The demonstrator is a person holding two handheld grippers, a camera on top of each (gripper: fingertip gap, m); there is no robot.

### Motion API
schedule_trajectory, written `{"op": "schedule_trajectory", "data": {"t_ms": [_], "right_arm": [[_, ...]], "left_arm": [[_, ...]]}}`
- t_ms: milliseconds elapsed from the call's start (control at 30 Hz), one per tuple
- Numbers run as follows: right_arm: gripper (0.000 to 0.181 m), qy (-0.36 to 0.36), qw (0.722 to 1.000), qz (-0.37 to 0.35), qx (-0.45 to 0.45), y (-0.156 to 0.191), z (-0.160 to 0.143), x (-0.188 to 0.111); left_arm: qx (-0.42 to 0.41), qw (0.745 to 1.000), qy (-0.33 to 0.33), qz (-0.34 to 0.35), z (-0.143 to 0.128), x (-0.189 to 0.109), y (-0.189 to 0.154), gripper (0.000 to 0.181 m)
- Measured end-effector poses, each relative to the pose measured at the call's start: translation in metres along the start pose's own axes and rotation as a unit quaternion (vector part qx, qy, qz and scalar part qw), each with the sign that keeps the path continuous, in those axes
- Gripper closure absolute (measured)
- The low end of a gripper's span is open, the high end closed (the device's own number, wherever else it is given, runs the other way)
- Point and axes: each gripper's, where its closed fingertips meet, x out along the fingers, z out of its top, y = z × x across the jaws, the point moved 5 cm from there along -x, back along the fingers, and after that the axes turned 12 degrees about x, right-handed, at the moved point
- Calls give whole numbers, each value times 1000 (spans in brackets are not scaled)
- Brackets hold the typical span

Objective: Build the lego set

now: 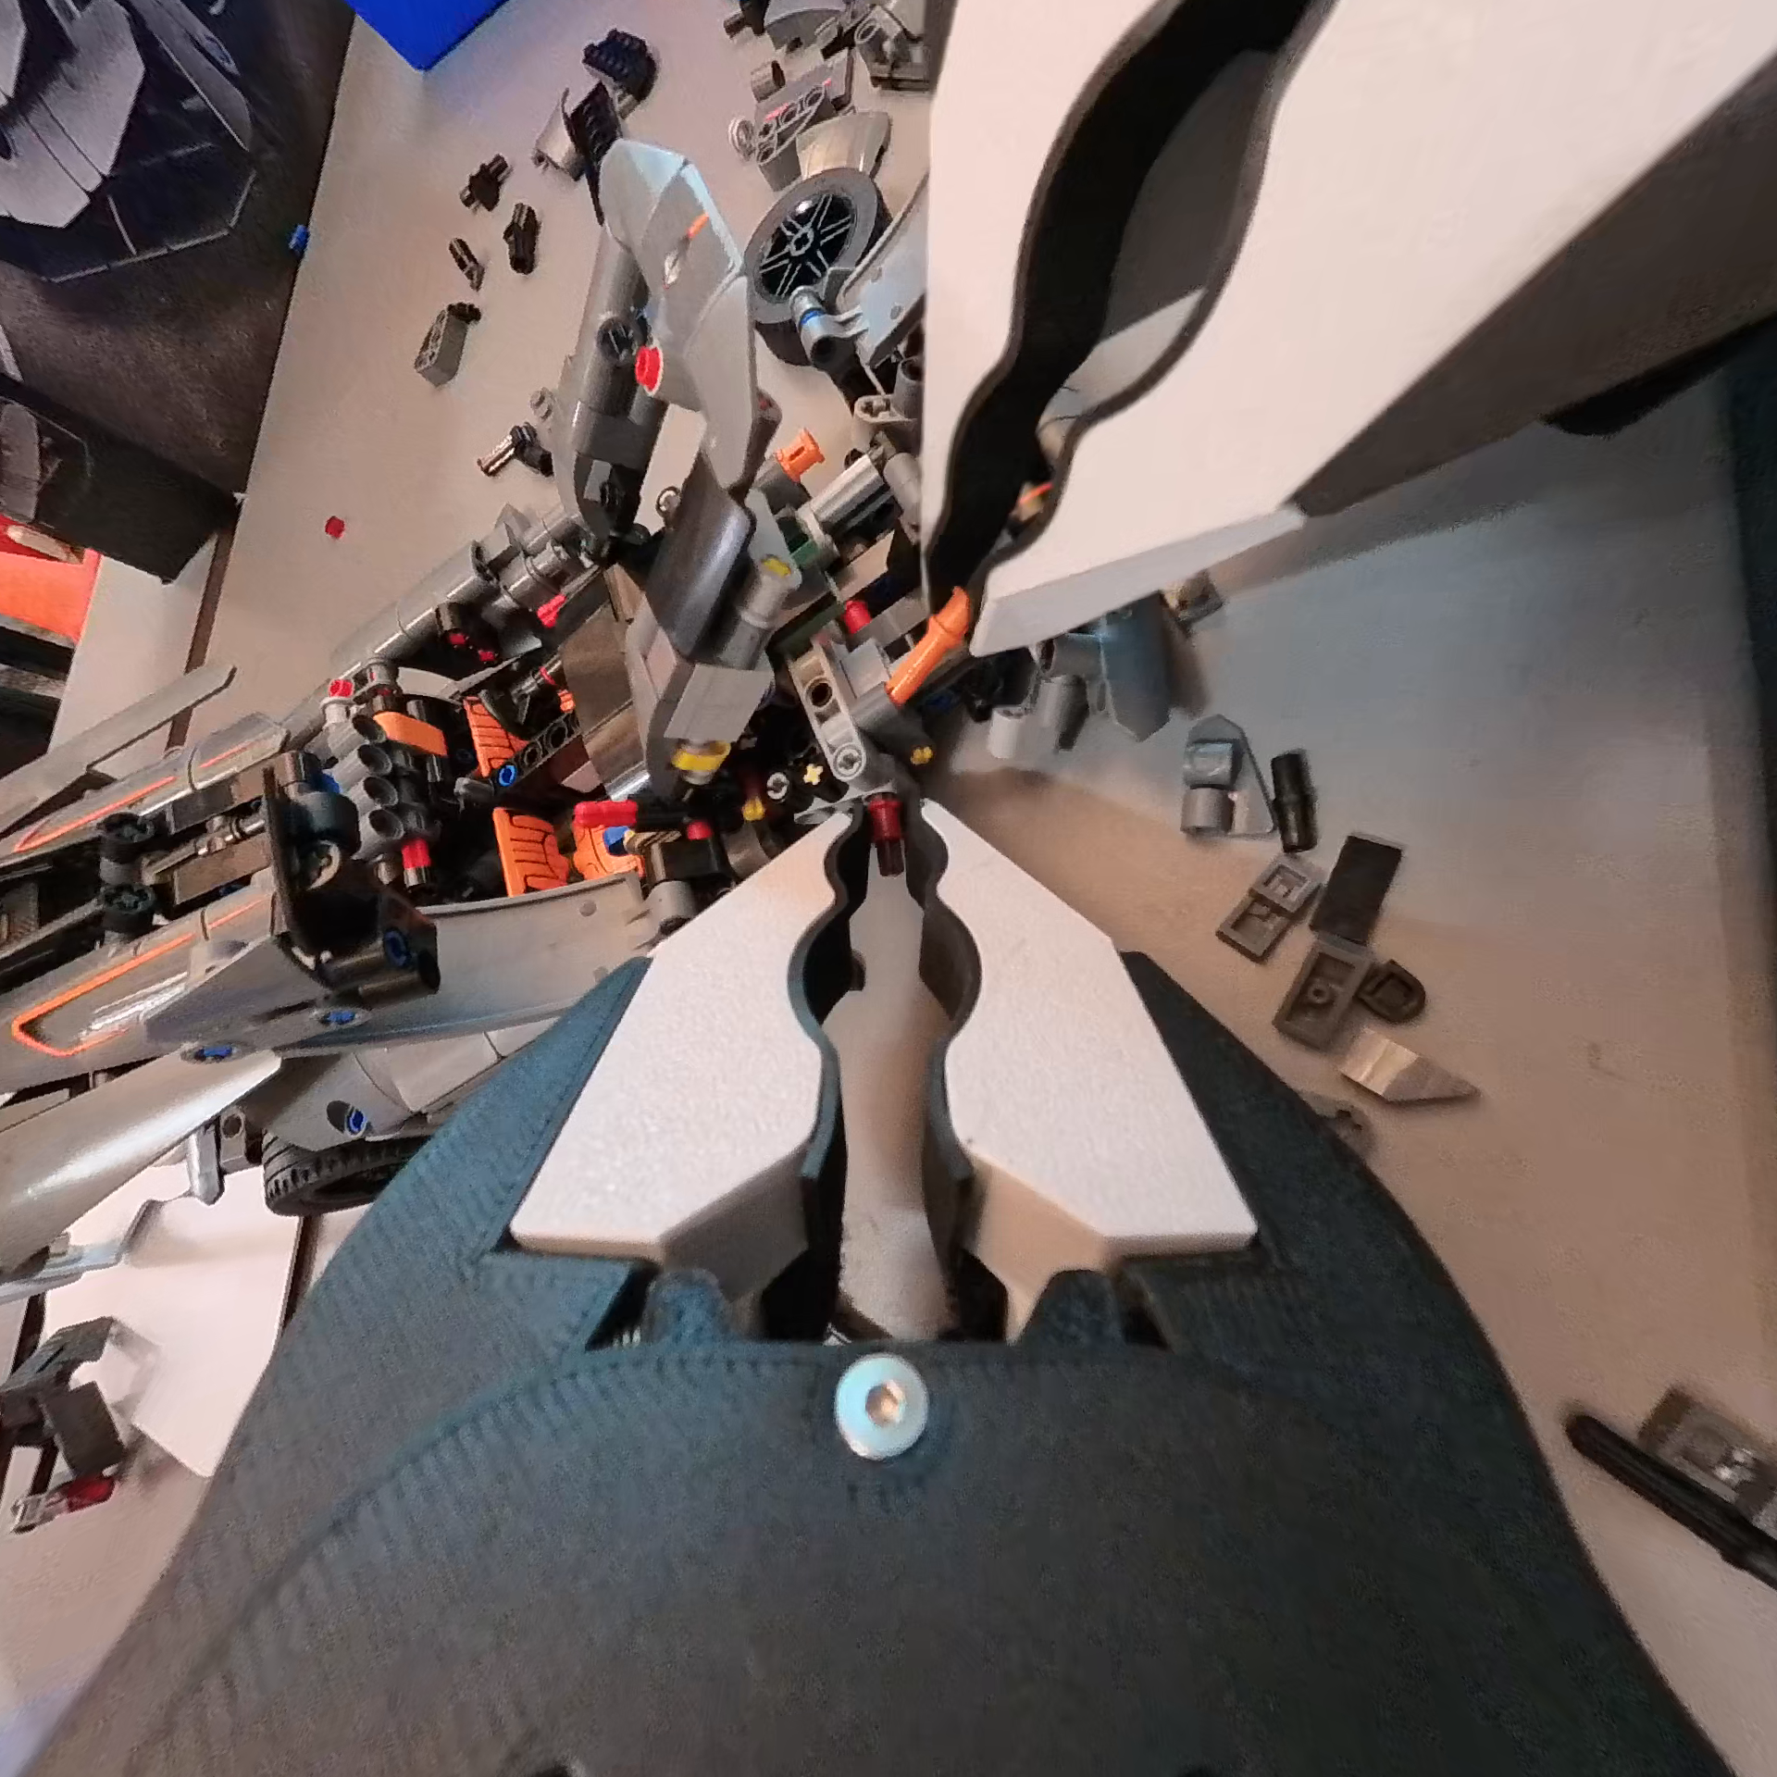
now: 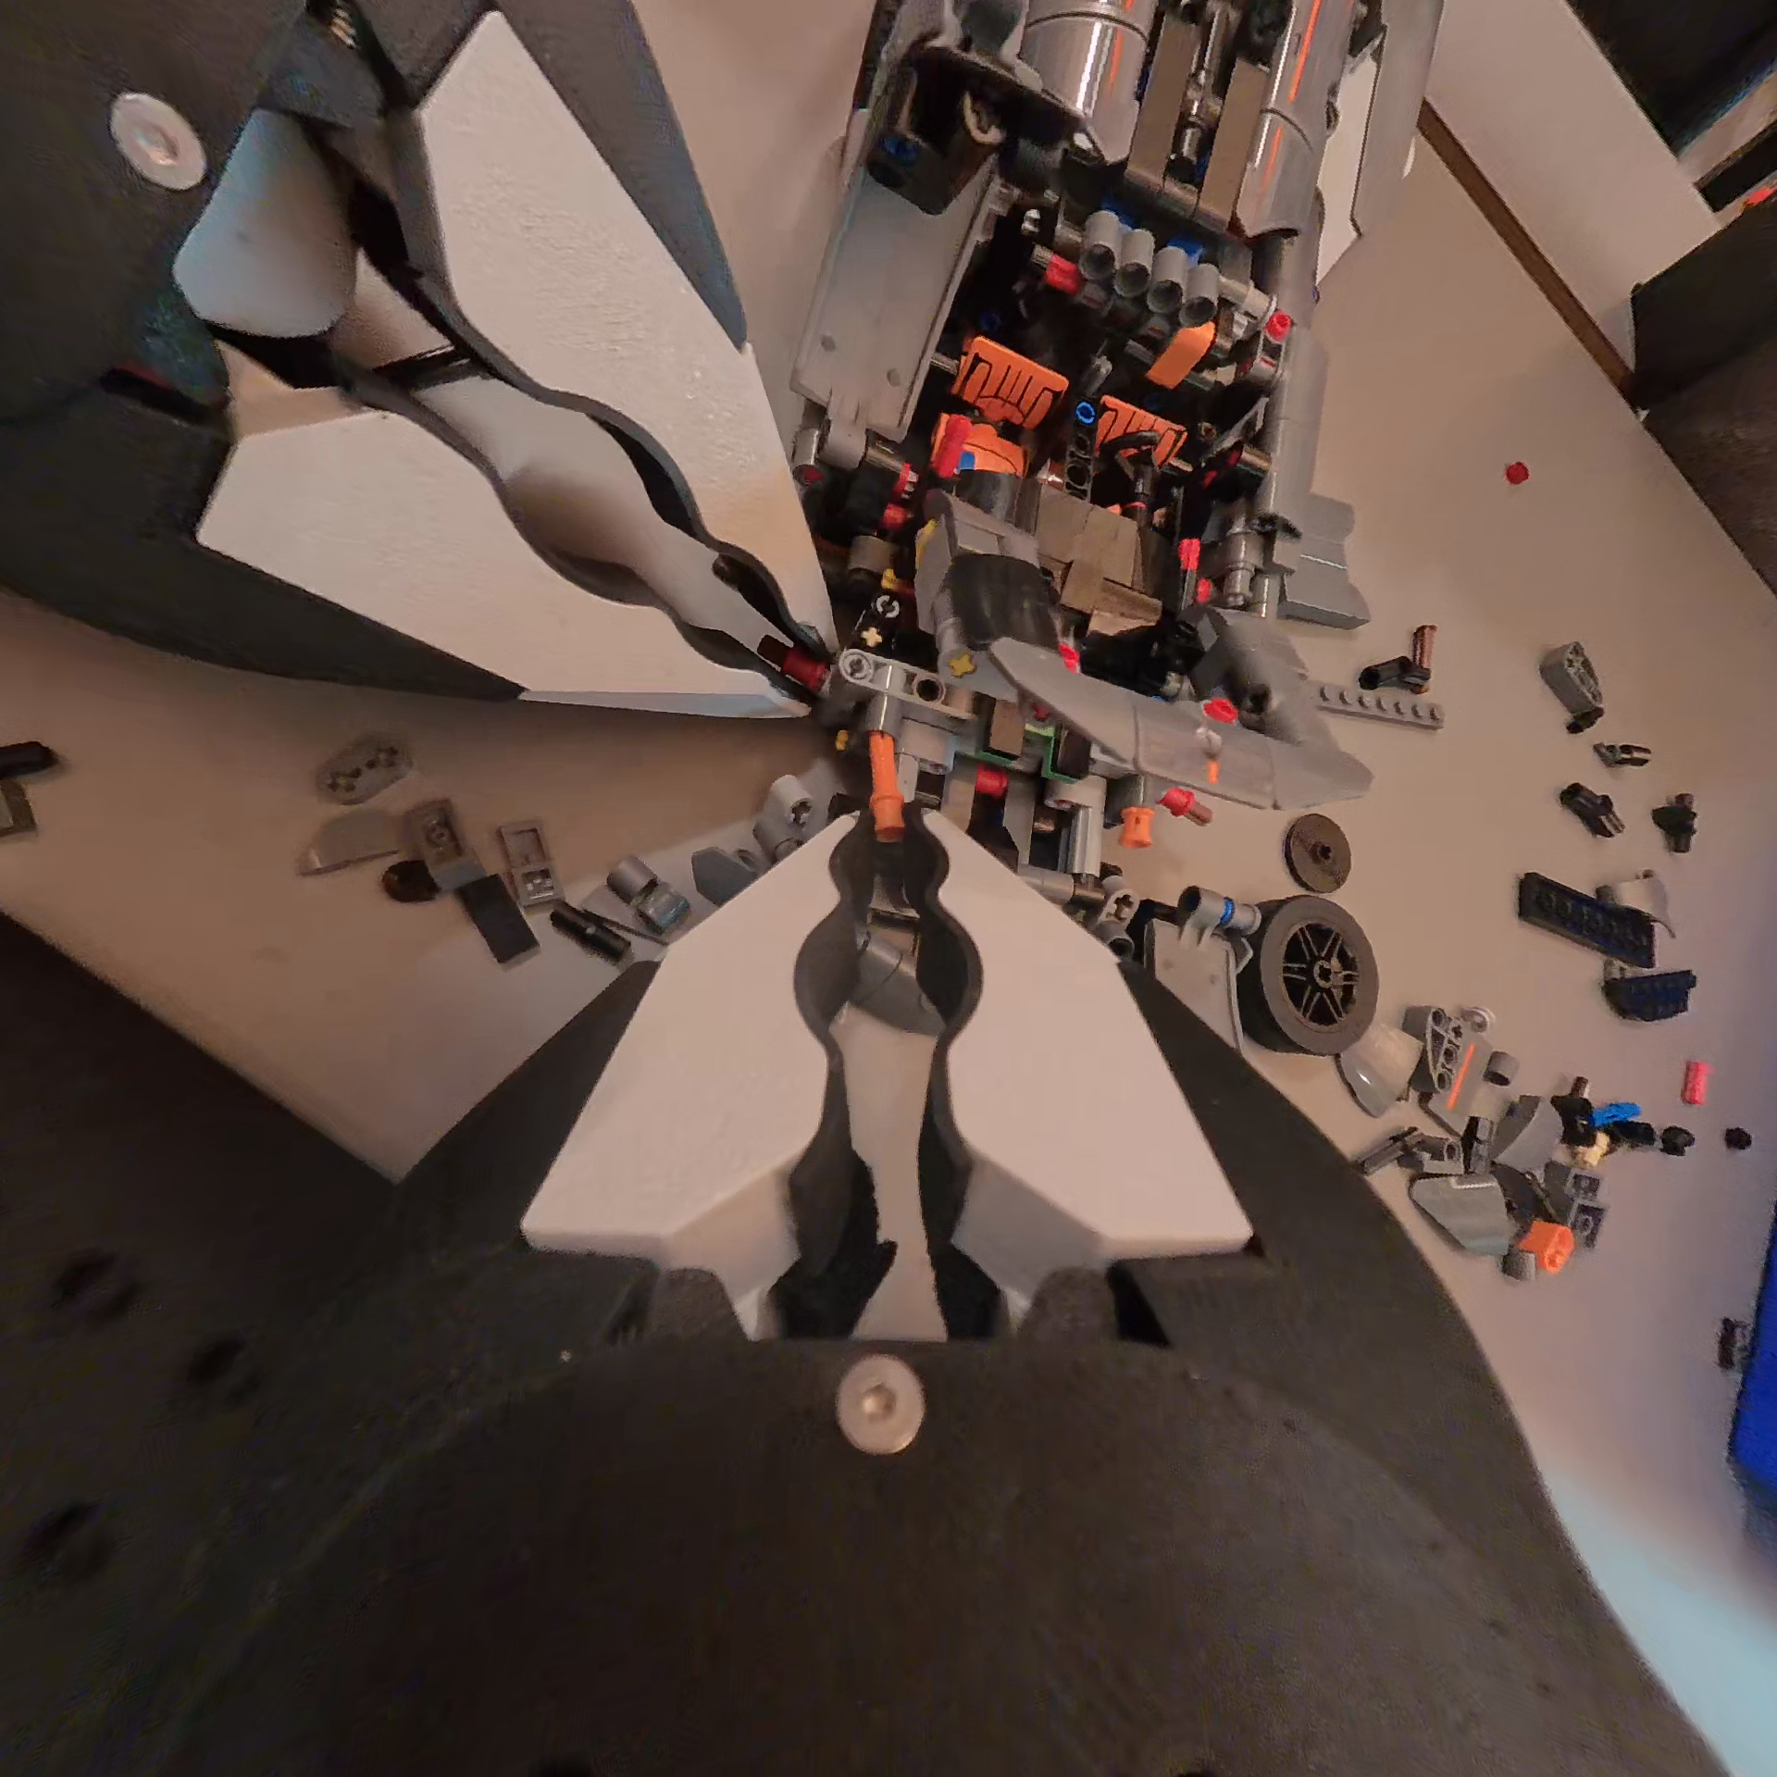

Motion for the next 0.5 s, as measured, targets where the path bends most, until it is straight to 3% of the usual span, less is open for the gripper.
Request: {"op": "schedule_trajectory", "data": {"t_ms": [267,500], "right_arm": [[179,-3,999,2,-53,3,-2,0],[179,0,999,49,-21,0,-2,1]], "left_arm": [[-3,1000,-1,-3,0,0,0,177],[-5,1000,-1,-4,0,0,0,177]]}}
